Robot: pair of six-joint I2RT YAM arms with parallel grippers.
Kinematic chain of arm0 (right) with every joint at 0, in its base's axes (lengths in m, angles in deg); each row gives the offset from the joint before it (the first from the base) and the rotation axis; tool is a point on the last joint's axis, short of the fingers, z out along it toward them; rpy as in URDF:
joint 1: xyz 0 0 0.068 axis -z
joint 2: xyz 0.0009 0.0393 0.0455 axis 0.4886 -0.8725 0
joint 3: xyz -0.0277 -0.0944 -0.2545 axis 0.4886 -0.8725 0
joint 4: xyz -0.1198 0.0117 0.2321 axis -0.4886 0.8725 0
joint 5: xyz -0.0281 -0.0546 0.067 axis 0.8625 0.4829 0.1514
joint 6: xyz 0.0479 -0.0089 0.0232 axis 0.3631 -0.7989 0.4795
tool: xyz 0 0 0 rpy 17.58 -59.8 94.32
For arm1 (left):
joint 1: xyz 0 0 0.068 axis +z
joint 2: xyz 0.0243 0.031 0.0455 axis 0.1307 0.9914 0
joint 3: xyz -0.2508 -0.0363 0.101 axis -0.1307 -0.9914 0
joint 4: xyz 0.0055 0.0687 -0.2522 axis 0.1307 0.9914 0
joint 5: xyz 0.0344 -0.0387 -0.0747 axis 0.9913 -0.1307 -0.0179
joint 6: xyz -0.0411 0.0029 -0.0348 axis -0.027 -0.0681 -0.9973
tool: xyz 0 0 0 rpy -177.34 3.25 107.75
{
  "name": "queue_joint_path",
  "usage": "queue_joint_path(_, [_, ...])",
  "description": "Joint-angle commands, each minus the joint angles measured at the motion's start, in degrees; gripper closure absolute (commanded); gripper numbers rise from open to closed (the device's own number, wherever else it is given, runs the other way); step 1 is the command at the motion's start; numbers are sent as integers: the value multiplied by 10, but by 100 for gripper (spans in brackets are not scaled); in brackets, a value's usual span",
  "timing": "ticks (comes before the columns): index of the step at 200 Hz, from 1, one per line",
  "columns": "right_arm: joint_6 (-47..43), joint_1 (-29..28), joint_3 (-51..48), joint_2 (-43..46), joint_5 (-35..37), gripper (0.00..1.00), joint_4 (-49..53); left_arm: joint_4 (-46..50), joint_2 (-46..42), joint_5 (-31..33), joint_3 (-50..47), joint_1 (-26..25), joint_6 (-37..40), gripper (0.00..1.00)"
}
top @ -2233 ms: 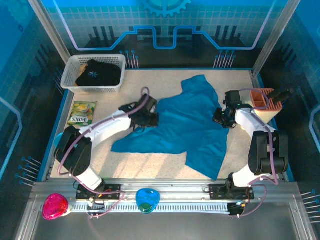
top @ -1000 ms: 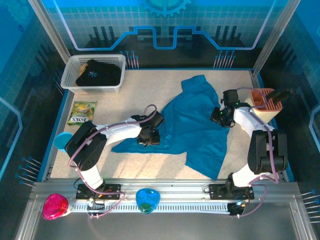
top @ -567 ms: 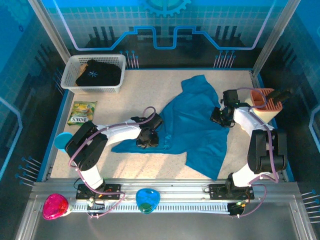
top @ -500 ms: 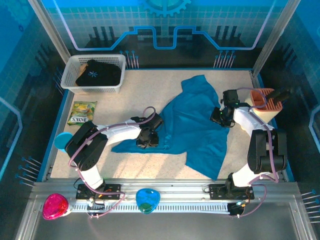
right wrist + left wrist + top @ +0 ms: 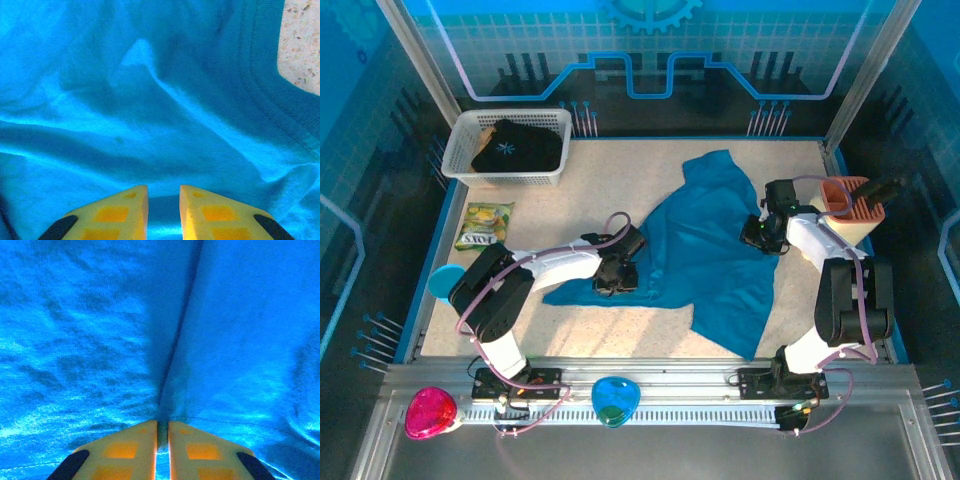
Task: Fold and stack the t-shirts
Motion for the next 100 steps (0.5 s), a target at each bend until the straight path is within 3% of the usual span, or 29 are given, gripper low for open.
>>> queue_joint_path(1, [-5,-9,1,-6,-10,76,0,3,-14,-9,0,0,-5,87])
queue_joint_path(30, [-6,-9,0,-6,-10,76,-1,1,-14,-9,-2,-1,-6,90])
queue_joint_path(52, [-6,-9,-1,-5,-10,76,-1,0,-15,-8,-3,0,-7,100])
queue_joint_path(100, [-8,-7,-2,1,-8,76,-1,34,-37,46,33,-1,17,100])
